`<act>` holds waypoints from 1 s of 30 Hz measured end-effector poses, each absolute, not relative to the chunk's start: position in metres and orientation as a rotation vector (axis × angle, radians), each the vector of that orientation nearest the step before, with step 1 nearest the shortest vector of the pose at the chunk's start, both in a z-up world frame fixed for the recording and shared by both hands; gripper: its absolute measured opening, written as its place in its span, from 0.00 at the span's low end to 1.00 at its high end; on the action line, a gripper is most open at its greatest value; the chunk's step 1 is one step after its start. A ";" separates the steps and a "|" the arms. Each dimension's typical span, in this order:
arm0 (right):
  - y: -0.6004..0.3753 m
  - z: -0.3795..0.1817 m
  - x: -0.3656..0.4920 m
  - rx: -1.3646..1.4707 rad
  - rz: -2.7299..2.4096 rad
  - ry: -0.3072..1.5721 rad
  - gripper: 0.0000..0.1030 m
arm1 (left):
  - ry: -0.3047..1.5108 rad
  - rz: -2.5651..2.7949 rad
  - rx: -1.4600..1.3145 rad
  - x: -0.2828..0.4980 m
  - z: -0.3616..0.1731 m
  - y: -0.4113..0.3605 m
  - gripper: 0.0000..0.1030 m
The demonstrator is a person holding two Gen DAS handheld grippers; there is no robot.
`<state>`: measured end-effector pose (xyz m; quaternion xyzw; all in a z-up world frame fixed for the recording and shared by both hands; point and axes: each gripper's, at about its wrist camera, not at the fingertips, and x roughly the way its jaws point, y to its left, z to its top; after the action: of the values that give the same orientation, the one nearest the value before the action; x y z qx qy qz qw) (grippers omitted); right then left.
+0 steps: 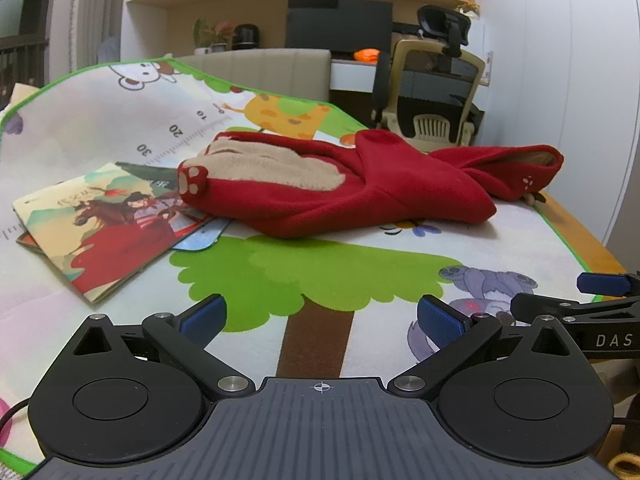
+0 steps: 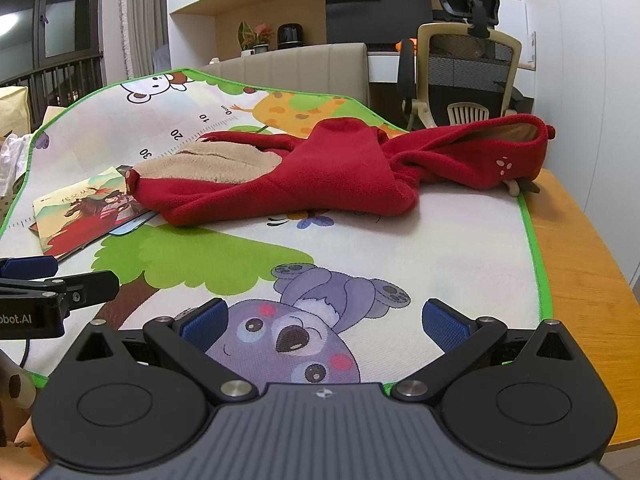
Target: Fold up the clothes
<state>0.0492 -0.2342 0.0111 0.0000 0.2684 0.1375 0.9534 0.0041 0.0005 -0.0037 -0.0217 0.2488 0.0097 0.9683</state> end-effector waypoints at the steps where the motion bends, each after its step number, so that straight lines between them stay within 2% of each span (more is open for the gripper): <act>1: -0.234 0.011 0.049 0.000 0.279 0.546 1.00 | 0.503 0.019 -0.044 0.004 -0.004 0.001 1.00; 25: -0.236 0.010 0.053 0.015 0.282 0.556 1.00 | 0.519 0.023 -0.046 0.008 -0.007 0.001 1.00; 30: -0.239 0.019 0.090 0.058 0.358 0.612 1.00 | 0.522 -0.046 -0.028 0.027 0.008 0.007 1.00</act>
<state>0.0900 -0.2388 0.0187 0.0282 0.2995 0.1753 0.9374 0.0269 0.0075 0.0084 -0.0139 0.2582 -0.0227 0.9657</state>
